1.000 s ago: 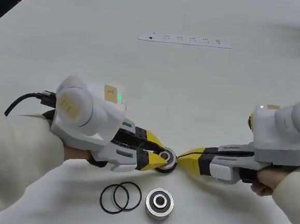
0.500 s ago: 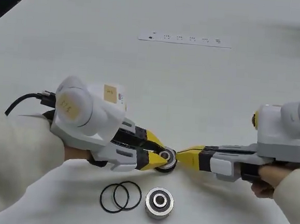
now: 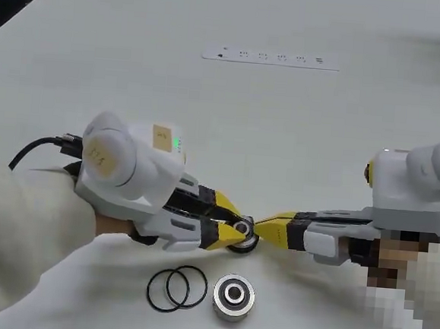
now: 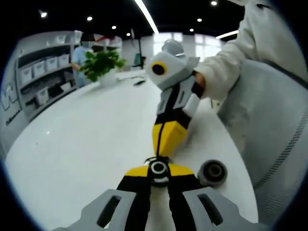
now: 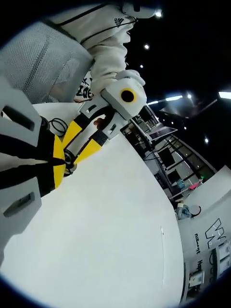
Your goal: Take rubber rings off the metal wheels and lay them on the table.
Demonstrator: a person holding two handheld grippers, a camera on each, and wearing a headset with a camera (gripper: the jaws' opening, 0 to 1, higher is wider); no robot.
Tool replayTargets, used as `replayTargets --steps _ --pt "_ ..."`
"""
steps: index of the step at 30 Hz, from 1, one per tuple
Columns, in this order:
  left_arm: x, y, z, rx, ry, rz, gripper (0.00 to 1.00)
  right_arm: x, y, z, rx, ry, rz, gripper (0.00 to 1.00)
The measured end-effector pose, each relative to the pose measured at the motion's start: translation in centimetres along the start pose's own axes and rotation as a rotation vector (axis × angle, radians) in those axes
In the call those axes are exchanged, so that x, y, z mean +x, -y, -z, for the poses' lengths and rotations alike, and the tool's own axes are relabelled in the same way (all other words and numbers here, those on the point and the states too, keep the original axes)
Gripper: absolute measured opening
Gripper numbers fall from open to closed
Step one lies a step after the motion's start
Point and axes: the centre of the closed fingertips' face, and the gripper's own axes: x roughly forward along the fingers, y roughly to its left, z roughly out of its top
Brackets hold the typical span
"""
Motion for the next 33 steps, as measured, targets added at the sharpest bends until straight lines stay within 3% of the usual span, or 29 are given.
replayTargets --steps 17,33 --pt "0.02 0.04 0.0 0.006 0.0 -0.004 0.13 0.06 -0.64 -0.62 -0.03 0.02 -0.03 0.0" --pt "-0.21 0.15 -0.23 0.013 -0.021 -0.019 0.16 0.0 -0.19 -0.72 -0.051 0.006 -0.006 0.0"
